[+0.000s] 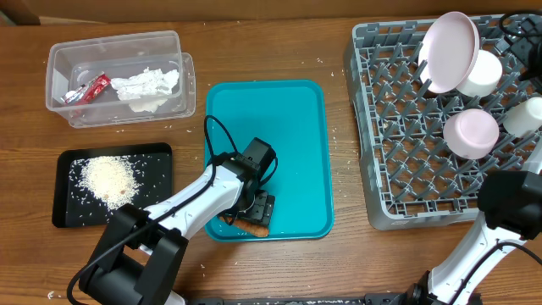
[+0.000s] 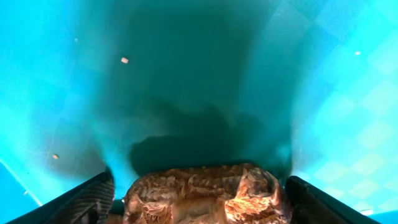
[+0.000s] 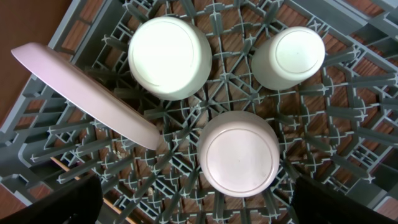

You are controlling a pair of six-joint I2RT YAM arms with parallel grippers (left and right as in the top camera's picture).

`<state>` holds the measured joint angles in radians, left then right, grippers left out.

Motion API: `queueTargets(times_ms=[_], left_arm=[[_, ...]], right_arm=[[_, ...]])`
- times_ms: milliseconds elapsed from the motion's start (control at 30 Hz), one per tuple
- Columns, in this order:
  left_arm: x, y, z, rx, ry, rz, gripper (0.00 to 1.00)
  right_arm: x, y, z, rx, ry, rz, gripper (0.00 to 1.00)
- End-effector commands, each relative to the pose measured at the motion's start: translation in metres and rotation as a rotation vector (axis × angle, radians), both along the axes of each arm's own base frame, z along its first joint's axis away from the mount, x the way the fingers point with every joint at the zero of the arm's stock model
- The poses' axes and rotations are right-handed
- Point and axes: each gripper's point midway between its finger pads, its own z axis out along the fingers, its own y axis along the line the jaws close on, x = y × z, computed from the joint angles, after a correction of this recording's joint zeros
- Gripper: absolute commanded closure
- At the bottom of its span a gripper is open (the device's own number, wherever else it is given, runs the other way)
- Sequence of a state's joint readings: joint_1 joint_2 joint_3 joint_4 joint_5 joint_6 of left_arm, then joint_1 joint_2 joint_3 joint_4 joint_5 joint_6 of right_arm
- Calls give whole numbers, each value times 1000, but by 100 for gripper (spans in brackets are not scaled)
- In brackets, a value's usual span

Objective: Sort waste into correct bins and load items into the dishwasher

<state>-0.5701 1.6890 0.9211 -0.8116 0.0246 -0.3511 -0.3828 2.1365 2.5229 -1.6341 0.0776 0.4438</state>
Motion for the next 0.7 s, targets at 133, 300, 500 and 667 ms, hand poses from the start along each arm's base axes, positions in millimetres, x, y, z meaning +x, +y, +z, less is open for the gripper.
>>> queueTargets(times_ms=[133, 300, 500, 667], left_arm=[[-4, 1, -4, 6, 13, -20, 19], [-4, 0, -4, 5, 11, -2, 22], [-3, 0, -4, 6, 11, 33, 28], [3, -4, 2, -2, 0, 34, 28]], right_arm=[[-2, 0, 21, -22, -55, 0, 0], [-2, 0, 21, -22, -54, 0, 0], [-2, 0, 21, -22, -55, 0, 0], [-2, 0, 21, -22, -55, 0, 0]])
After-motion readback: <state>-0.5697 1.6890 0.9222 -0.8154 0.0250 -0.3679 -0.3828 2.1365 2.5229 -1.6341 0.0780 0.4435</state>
